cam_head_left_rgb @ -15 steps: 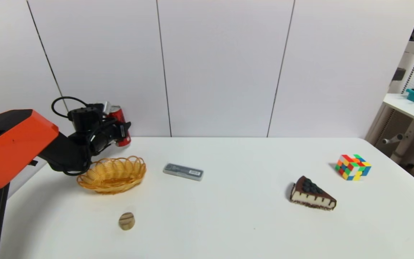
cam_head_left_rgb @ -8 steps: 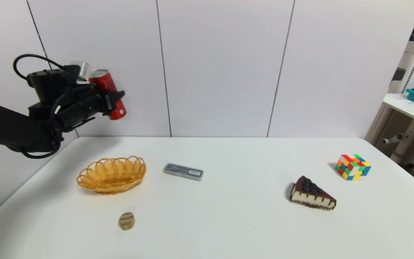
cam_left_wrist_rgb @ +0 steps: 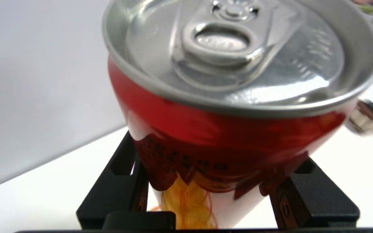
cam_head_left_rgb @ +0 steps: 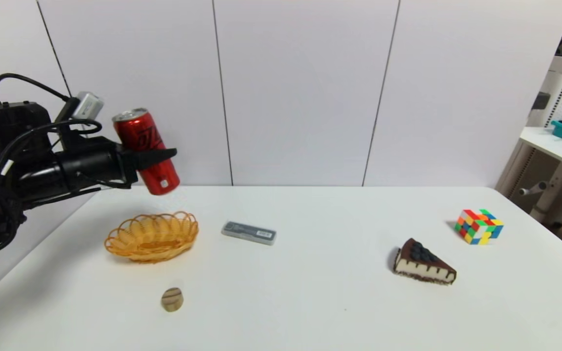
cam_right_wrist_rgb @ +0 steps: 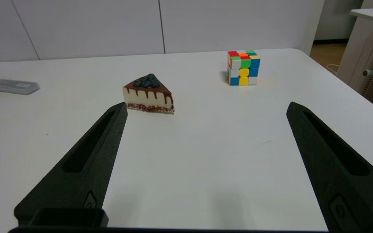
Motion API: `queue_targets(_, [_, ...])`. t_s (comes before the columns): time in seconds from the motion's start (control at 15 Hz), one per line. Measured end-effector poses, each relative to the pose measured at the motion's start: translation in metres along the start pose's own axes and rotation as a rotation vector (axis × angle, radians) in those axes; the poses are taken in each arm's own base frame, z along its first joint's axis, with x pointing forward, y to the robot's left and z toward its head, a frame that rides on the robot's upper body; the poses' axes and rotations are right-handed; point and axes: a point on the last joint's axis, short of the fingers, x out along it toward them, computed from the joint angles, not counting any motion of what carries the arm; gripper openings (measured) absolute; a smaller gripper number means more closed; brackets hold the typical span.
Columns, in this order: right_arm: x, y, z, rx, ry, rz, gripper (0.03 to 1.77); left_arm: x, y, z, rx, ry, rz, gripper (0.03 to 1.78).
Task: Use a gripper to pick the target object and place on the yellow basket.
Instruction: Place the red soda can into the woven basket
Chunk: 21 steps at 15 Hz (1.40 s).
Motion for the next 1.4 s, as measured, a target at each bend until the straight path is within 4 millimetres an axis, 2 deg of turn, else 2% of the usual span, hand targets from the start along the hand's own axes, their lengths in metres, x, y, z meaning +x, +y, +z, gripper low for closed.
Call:
queue_targets(0.2, [0.0,0.0,0.0,0.0,0.0,0.0,1.7,-0.007,0.001,-0.017,0.047,0.036,-0.003,0.99])
queue_targets(0.47, [0.0,0.0,0.0,0.0,0.0,0.0,1.7,-0.008,0.003,-0.034,0.046,0.049,0.001,0.99])
queue_targets(0.93, [0.0,0.0,0.0,0.0,0.0,0.0,1.7,-0.01,0.03,-0.066,0.066,0.123,0.061,0.99])
queue_targets(1.4, [0.0,0.0,0.0,0.0,0.0,0.0,1.7,-0.006,0.036,-0.095,0.029,0.176,0.054,0.99])
